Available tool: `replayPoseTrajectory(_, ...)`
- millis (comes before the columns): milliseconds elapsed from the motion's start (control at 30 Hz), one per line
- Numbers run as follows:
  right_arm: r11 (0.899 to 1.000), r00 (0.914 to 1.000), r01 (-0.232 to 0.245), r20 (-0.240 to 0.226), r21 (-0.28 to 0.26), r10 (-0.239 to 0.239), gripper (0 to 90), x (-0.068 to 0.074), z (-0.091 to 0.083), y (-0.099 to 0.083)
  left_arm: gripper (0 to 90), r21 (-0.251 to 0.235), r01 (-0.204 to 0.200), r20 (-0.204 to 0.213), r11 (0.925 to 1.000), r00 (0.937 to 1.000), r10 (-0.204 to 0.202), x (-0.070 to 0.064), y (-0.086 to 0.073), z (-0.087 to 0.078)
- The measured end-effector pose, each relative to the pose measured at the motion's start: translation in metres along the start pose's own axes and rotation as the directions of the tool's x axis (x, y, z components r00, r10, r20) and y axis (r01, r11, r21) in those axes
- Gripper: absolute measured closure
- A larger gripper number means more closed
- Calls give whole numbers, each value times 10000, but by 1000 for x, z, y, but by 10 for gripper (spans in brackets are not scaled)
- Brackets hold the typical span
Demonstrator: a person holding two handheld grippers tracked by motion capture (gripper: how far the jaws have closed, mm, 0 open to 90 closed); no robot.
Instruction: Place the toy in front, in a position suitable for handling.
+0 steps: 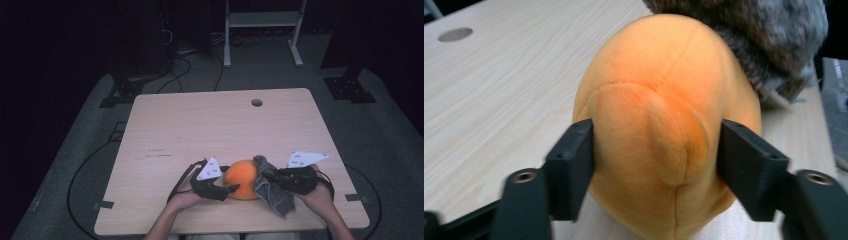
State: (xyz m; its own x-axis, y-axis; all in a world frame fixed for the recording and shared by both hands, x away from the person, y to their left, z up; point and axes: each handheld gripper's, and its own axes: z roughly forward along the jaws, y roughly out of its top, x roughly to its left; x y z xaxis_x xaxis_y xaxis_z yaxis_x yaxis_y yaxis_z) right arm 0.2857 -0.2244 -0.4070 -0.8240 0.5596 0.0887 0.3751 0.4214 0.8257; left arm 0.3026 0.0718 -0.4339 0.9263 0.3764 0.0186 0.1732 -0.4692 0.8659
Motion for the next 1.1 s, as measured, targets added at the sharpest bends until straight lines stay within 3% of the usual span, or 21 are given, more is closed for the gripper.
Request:
replayPoseTrajectory(67,9993,9993,361,-40,129,-360,783,6,1,1,200,-66,43,-10,10000,10000,-43,0,5,-2)
replayPoseTrajectory(167,9977,9971,626,-442,257,-614,782,14,0,3,190,-583,-46,-55,9983,10000,43,-4,13,-6)
replayPoseTrajectory(267,9965,9954,740,-635,382,-714,782,18,2,3,191,-172,-144,-203,9997,9997,140,-5,15,-1)
replayPoseTrajectory(300,9963,9952,769,-643,373,-744,781,17,2,3,193,-49,59,-77,10000,10000,-59,-4,13,2)
replayPoseTrajectory(467,9977,9963,528,-698,415,-498,781,12,2,-1,331,-20,-96,-1,10000,10000,96,-9,10,6)
replayPoseTrajectory(600,9998,9978,185,-639,45,-181,779,6,-7,0,360,32,-147,73,9999,9999,147,-11,11,6)
replayPoseTrajectory(700,9998,9996,-126,-242,-154,122,775,0,-8,1,358,83,-320,253,9995,9992,318,-13,11,5)
replayPoseTrajectory(800,9998,9986,-90,-520,198,100,778,4,0,-2,232,219,-415,655,9989,9971,400,-12,17,3)
replayPoseTrajectory(867,9993,9971,171,-744,342,-145,779,9,2,-2,160,209,-254,558,9995,9981,242,-11,22,2)
replayPoseTrajectory(933,9981,9956,370,-873,487,-326,779,12,2,-2,99,607,-203,430,9980,9989,177,-11,24,8)
replayPoseTrajectory(967,9976,9955,430,-867,535,-383,779,12,2,-2,94,834,21,776,9965,9969,-86,-11,21,14)
replayPoseTrajectory(1033,9972,9950,420,-936,624,-361,779,11,2,-4,127,822,-148,816,9965,9966,80,-13,18,16)
replayPoseTrajectory(1100,9972,9953,316,-935,682,-251,781,8,0,-5,267,710,-485,616,9963,9971,441,-16,20,15)
